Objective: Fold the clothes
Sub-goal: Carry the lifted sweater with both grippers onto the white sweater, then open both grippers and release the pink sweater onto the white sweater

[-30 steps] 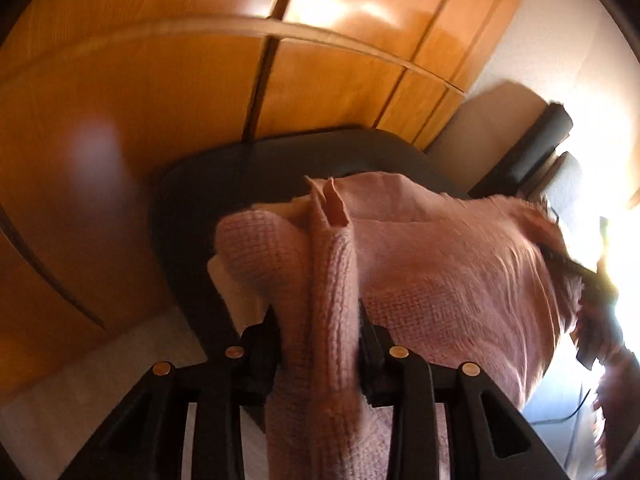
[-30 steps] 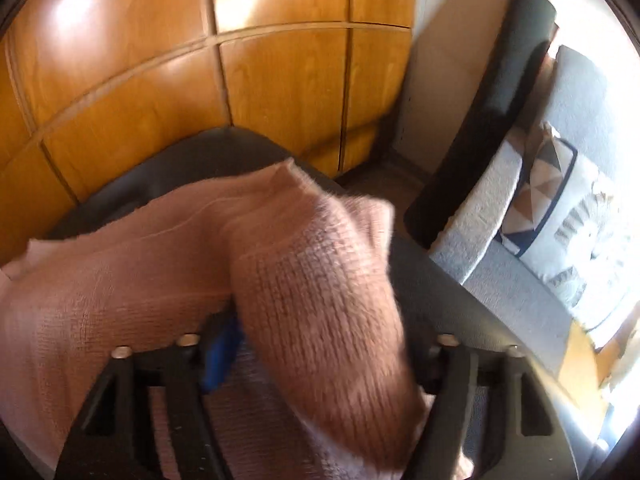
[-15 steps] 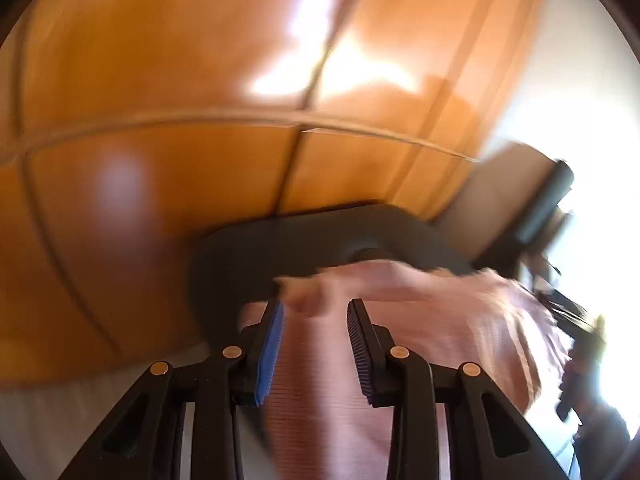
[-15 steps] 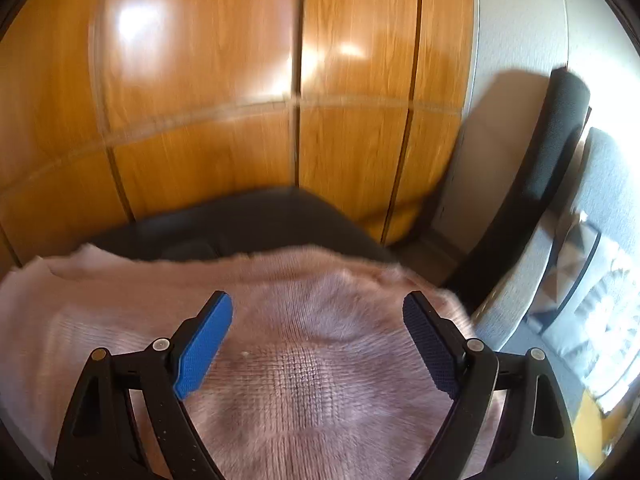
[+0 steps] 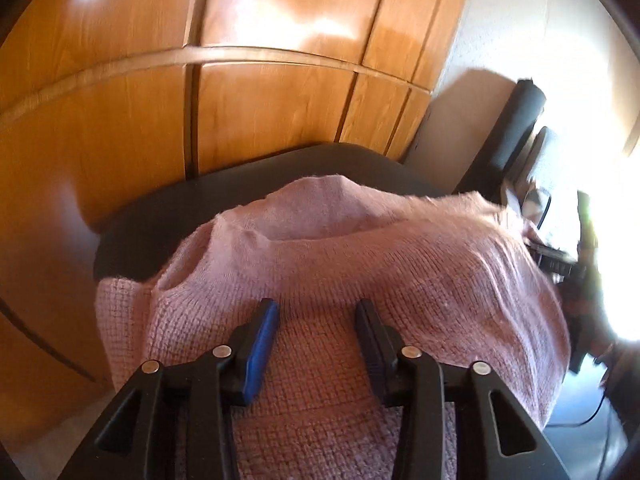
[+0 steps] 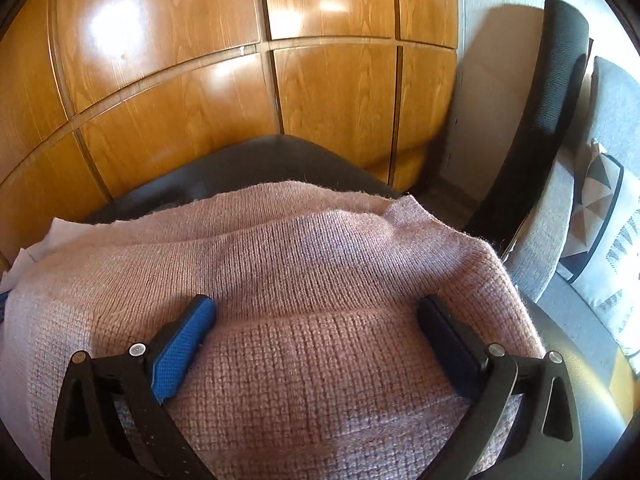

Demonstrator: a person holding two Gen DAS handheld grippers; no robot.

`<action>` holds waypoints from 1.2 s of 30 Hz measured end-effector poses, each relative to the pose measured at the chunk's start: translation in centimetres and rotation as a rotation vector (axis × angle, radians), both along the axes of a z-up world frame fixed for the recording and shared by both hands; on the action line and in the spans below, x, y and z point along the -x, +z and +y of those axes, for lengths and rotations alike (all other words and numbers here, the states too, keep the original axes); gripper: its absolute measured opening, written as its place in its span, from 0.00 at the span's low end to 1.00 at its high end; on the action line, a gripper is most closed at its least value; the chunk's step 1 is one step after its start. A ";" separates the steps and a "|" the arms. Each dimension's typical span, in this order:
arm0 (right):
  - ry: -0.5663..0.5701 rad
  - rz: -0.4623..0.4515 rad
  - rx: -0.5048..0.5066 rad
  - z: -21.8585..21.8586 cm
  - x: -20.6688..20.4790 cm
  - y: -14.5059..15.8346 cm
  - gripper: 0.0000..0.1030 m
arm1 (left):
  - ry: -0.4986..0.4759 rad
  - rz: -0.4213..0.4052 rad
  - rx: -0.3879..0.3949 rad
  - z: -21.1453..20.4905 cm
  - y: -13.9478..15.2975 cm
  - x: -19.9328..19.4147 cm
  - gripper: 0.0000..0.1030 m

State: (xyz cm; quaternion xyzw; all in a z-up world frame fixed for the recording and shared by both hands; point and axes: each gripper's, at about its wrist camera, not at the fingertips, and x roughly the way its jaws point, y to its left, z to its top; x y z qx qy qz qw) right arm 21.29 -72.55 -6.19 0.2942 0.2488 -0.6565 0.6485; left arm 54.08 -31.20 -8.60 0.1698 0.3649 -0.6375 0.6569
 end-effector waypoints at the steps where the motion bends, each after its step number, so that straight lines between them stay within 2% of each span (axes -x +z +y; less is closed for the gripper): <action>1: -0.005 0.005 -0.013 0.3 -0.1 0.6 1.00 | 0.002 0.012 -0.004 -0.2 -0.1 -0.3 0.42; 4: -0.039 0.011 0.054 1.4 -0.2 3.3 1.00 | 0.008 0.047 -0.014 -0.8 -0.3 -1.0 0.43; 5: -0.031 0.013 0.056 1.6 -0.4 3.3 1.00 | 0.021 0.010 -0.009 0.5 1.0 -0.8 0.44; 6: -0.016 0.016 0.048 1.7 -0.7 2.9 1.00 | 0.036 -0.036 -0.001 2.2 2.6 -0.4 0.49; 9: 0.029 0.026 0.025 1.9 -1.5 2.0 1.00 | 0.067 -0.075 0.087 4.7 4.7 0.1 0.62; 11: 0.059 0.032 0.010 2.1 -2.0 1.3 1.00 | 0.064 -0.100 0.075 4.9 4.2 0.8 0.70; 14: 0.105 0.041 -0.013 2.4 -2.8 0.3 1.00 | 0.072 -0.096 -0.029 2.5 0.9 0.9 0.74; 15: 0.110 0.030 0.031 2.8 -2.6 0.2 1.00 | 0.078 -0.089 -0.015 2.6 0.5 0.9 0.77; 17: 0.113 0.031 0.052 3.0 -2.5 0.1 1.00 | 0.081 -0.088 0.017 3.0 0.2 0.9 0.77; 20: 0.102 0.046 0.013 2.7 -2.8 0.8 1.00 | 0.072 -0.090 0.011 3.0 0.3 1.0 0.78; 22: 0.084 0.036 -0.024 3.2 -3.2 2.1 1.00 | 0.074 -0.057 0.003 2.9 1.0 0.8 0.79; 23: 0.075 0.016 -0.037 3.8 -3.3 2.8 1.00 | 0.075 -0.048 0.010 3.4 1.6 0.8 0.80; 25: 0.085 -0.053 -0.025 5.5 -3.6 4.1 1.00 | 0.077 -0.042 0.027 4.5 2.9 1.4 0.88; 28: 0.068 -0.115 -0.006 9.5 -3.7 5.9 1.00 | 0.080 -0.057 0.031 5.9 4.0 3.1 0.92; 33: 0.008 -0.140 -0.015 14.4 -5.4 7.2 1.00 | 0.088 -0.104 0.068 8.3 5.7 6.7 0.92; 36: -0.042 -0.101 0.005 16.8 -6.3 8.1 1.00 | 0.098 -0.094 0.061 9.1 6.5 8.3 0.92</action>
